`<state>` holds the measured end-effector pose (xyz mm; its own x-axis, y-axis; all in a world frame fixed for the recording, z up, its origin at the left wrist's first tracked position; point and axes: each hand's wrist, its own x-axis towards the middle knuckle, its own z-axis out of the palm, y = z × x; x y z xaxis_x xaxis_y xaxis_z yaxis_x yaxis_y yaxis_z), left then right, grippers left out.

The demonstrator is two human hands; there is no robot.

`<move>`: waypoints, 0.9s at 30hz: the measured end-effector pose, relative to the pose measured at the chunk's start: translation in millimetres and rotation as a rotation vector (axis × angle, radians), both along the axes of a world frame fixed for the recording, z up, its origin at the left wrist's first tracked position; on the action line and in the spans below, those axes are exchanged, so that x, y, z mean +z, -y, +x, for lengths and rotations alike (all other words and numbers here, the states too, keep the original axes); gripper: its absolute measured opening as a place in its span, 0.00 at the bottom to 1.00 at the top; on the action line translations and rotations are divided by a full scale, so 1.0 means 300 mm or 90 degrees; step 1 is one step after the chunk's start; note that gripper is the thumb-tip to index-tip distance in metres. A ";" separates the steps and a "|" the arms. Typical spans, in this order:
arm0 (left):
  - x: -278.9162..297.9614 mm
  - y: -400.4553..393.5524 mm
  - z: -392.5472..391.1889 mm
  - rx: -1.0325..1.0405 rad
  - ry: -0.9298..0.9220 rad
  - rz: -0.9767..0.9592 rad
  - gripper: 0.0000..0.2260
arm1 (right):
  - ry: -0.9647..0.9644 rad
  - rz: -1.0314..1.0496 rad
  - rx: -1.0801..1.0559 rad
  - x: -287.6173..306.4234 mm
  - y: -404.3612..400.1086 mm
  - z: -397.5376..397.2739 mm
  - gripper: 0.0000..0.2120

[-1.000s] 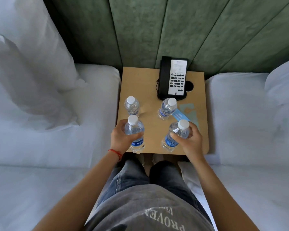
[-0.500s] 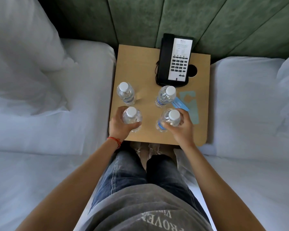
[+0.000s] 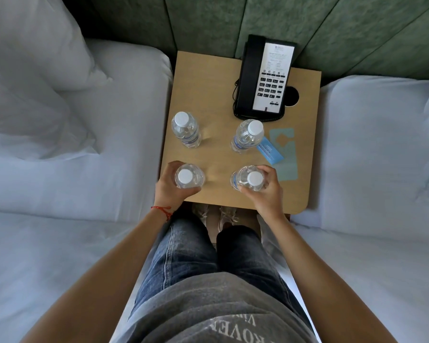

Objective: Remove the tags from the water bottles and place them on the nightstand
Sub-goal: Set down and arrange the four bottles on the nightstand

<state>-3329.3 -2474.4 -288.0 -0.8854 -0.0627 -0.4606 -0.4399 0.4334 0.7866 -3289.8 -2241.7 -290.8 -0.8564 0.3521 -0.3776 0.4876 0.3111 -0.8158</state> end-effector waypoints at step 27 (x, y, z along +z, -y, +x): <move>0.047 -0.022 0.006 -0.017 0.052 0.017 0.35 | 0.008 0.035 0.124 0.063 -0.011 0.000 0.31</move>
